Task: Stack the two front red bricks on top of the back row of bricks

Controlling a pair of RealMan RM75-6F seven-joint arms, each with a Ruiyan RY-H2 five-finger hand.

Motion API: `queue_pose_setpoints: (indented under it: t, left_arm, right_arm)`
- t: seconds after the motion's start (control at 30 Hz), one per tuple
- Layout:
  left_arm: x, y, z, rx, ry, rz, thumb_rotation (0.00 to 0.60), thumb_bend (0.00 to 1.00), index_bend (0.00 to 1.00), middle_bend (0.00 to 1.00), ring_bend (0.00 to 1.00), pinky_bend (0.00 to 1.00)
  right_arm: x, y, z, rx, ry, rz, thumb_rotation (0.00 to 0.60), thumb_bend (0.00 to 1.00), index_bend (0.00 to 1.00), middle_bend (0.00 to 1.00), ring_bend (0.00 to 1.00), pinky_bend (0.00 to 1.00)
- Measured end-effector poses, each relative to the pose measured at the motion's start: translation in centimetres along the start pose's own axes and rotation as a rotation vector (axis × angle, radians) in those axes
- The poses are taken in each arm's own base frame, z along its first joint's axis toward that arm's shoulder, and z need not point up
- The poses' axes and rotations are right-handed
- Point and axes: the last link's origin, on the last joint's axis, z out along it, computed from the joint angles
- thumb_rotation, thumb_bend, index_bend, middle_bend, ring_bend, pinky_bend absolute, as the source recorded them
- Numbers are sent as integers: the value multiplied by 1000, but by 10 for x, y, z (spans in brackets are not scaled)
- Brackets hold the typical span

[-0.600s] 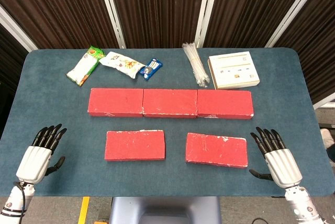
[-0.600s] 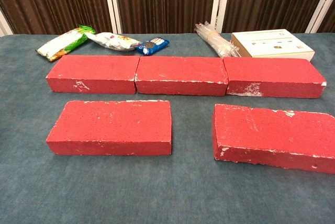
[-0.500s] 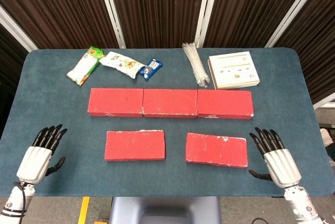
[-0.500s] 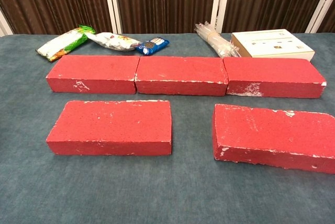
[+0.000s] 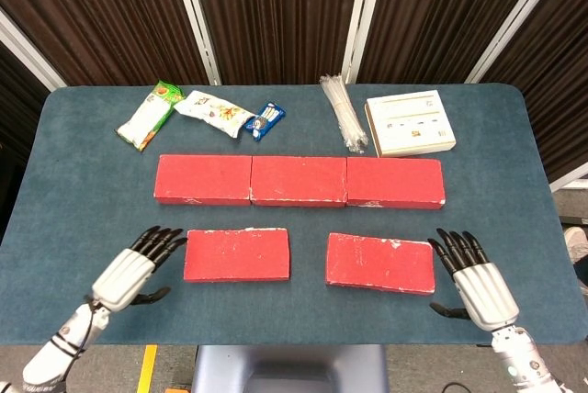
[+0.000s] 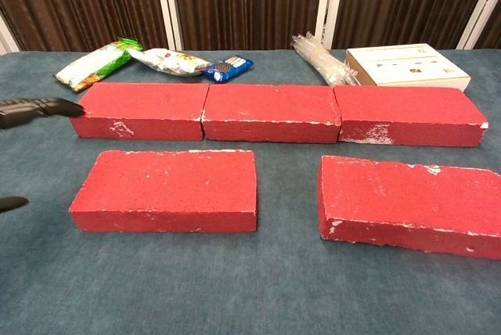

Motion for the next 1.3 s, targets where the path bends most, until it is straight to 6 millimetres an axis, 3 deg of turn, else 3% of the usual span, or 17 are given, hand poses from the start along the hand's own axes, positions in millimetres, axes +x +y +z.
queue_pose_setpoints:
  t: [0.2, 0.37, 1.3]
  left_arm:
    - [-5, 10, 42, -13, -84, 0, 600, 244, 0, 0, 0, 0]
    - [-12, 23, 60, -32, -90, 10, 600, 236, 0, 0, 0, 0]
    - [-28, 37, 98, -63, -197, -68, 600, 236, 0, 0, 0, 0]
  right_arm:
    - [1, 2, 1, 0, -10, 8, 551, 76, 0, 0, 0, 0]
    - [2, 2, 0, 7, -11, 15, 551, 76, 0, 0, 0, 0]
    - [6, 6, 1, -5, -2, 27, 550, 76, 0, 0, 0, 0]
